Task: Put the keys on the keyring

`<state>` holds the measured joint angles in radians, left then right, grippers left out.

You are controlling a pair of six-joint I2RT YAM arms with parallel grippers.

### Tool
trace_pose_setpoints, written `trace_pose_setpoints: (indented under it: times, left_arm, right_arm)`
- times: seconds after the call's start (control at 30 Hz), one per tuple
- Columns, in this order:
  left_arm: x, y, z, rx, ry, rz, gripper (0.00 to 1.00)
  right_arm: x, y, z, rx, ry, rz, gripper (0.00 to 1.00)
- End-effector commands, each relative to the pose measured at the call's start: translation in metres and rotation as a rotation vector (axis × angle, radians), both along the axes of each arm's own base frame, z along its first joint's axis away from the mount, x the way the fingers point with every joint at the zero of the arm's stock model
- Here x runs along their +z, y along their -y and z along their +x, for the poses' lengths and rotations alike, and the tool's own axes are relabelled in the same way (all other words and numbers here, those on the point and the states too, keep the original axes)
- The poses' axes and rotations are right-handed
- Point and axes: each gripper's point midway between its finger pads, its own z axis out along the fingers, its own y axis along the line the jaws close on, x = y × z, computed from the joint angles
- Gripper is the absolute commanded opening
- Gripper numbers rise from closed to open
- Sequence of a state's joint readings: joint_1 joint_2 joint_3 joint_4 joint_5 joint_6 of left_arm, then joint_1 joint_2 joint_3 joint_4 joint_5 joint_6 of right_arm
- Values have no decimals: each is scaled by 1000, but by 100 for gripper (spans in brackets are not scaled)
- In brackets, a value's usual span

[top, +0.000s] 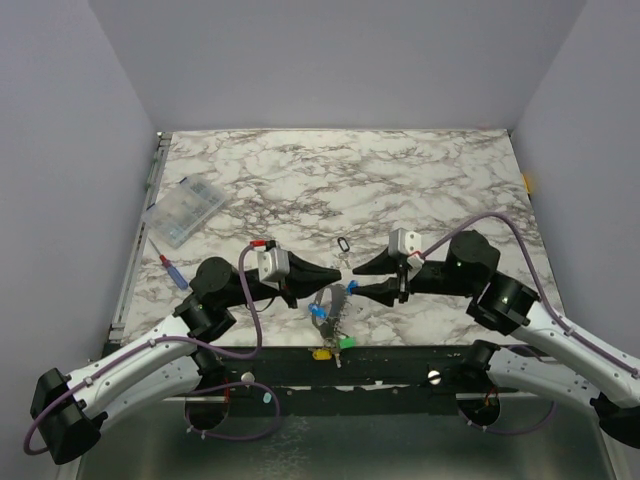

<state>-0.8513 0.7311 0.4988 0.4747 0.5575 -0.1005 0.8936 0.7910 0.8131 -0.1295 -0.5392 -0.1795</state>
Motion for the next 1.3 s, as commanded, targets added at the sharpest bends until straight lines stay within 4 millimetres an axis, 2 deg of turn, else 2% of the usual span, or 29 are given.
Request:
trace_pose_setpoints:
  times: [0.0,0.07,0.13,0.17,0.2,0.27,0.33,0.4,0.43,0.53,0.6,0.7,0.87,0.93,1.03,1.13,1.27]
  left_arm:
    - [0,-2,8,48,-16,-20,0]
    - [-7,-1,18,92,-51,0,0]
    - [-18,-5,36,196,-113,22,0]
    - [-25,-8,44,244,-139,40,4]
    - [-33,-10,50,277,-162,61,16]
    - [-48,-11,53,299,-208,101,46]
    - [-63,-13,54,319,-264,136,57]
    - [-77,-15,54,338,-305,171,71]
    - [-82,-16,53,354,-324,180,72]
    - [-95,-12,47,369,-331,233,73]
    - [-111,-4,36,352,-326,318,73]
    - [-140,8,25,315,-305,468,67]
    - [-180,21,5,165,-271,635,57]
    - [-193,24,5,141,-255,684,53]
    - [-208,30,9,149,-301,737,51]
    - [-215,37,14,197,-379,762,56]
    - [-211,47,17,295,-451,737,62]
  right_arm:
    - [-28,-1,-4,2,-88,-31,44]
    - [-37,0,6,-65,-132,-38,45]
    - [-48,3,23,-183,-191,-50,48]
    - [-53,6,34,-266,-232,-49,48]
    - [-60,11,44,-347,-272,-49,48]
    - [-72,23,62,-512,-350,-52,51]
    - [-89,42,80,-720,-459,-34,54]
    - [-112,62,88,-896,-569,-36,55]
    - [-124,69,89,-962,-620,-40,57]
    - [-154,75,82,-1047,-754,-89,63]
    - [-172,77,77,-1085,-810,-149,65]
    - [-190,97,81,-1227,-808,-242,69]
    - [-188,120,101,-1294,-837,-204,70]
    - [-189,130,109,-1299,-880,-169,69]
    - [-191,140,116,-1318,-901,-140,69]
    - [-194,142,118,-1325,-897,-135,68]
    - [-194,138,120,-1300,-895,-122,68]
